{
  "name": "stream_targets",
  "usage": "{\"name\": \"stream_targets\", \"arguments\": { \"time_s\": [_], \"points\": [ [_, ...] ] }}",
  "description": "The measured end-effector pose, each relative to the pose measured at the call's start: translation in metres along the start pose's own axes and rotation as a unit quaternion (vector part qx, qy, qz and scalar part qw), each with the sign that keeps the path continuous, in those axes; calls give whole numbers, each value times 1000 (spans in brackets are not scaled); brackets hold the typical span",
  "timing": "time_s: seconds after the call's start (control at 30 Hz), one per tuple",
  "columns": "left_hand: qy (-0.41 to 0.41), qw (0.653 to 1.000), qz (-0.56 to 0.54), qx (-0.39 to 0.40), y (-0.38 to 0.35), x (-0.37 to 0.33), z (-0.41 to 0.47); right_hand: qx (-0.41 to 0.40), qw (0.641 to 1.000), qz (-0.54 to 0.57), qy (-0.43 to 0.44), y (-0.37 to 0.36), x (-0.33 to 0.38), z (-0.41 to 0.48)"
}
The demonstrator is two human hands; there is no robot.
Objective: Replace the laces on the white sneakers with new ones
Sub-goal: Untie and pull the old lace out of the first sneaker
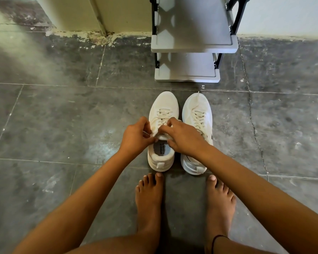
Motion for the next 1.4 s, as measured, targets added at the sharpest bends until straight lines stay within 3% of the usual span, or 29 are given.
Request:
{"name": "stream_targets", "arguments": {
  "time_s": [0.33,0.43,0.5,0.6,0.7,0.9,0.97,1.1,1.27,1.33,1.4],
  "points": [
    [-26,999,46,0,0,-6,1,0,995,-97,-21,-13,15,0],
    [-24,998,53,1,-2,-7,2,-5,998,-10,-54,-2,5,8],
    [-17,999,46,3,-3,-6,2,-5,991,105,-85,2,-9,8],
    [-14,999,36,2,-4,-3,2,-48,951,274,-133,3,-27,-2],
    [-39,997,64,-6,-3,-8,-1,-101,923,346,-132,10,-30,-12],
    [-153,964,212,-43,-2,-35,-11,-29,984,140,-103,-13,-17,-18],
    [-164,954,247,-37,-2,-37,-10,-36,988,111,-105,-17,-16,-18],
    [-239,897,369,-40,-10,-46,-15,-36,989,96,-105,-21,-17,-20],
    [-229,880,417,-19,-23,-52,-13,-30,993,67,-94,-25,-13,-20],
    [-169,934,315,-14,-12,-54,-5,-22,993,59,-100,-27,-14,-19],
    [-83,995,45,27,-2,-50,2,-19,994,44,-100,-28,-15,-19]
  ]
}}
Point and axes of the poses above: each hand's wrist, its own z-axis towards the middle knuckle, its own y-axis out of the back of the hand, x = y × z, the point moved 9 cm from there along z, towards the middle knuckle, and after that the axes turned 12 degrees about z, right-handed, at the moved point
